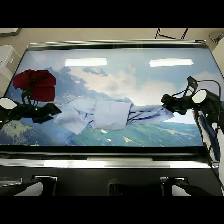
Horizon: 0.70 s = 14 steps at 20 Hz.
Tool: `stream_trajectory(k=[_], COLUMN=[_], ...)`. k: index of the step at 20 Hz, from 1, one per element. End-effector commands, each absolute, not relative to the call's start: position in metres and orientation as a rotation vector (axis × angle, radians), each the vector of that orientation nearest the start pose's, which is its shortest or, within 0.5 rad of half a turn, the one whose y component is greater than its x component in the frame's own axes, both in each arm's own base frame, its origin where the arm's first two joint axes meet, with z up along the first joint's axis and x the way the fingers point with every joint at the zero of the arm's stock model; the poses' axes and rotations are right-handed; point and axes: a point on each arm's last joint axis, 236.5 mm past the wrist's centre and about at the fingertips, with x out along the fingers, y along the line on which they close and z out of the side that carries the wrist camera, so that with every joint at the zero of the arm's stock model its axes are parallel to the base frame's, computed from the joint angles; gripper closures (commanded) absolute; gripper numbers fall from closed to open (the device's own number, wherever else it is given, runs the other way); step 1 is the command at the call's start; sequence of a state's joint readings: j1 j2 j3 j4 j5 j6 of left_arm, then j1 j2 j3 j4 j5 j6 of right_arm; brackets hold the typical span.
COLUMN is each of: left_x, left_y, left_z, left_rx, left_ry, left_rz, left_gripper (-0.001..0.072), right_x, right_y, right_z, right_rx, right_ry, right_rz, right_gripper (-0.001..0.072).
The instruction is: Fold the clothes and pants, and hang the long-sleeved shirts on hangers.
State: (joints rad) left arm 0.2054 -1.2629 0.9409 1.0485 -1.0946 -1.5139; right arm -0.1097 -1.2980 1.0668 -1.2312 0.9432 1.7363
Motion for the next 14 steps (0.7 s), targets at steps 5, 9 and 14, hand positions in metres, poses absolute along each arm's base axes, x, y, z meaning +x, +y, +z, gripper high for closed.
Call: stream_trajectory(k=[5,9,14], left_x=[0.288,0.299,0.32], left_y=[-0.075,-0.093,-0.114], left_z=[-0.086,-0.093,-0.096], left_rx=[-0.776,-0.809,-0.816], left_ry=[1.496,1.431,1.356], left_rz=[-0.142,-0.141,-0.137], left_gripper=[0.0048,0.0051,0.0123], right_x=[0.384,0.384,0.384], right_y=[0.025,0.026,0.026], right_z=[-0.014,-0.014,-0.014], right_rx=[0.495,0.496,0.498], right_ry=[1.277,1.278,1.279], right_rz=[-0.025,-0.024,-0.023], right_gripper=[0.0673,0.0673,0.0673])
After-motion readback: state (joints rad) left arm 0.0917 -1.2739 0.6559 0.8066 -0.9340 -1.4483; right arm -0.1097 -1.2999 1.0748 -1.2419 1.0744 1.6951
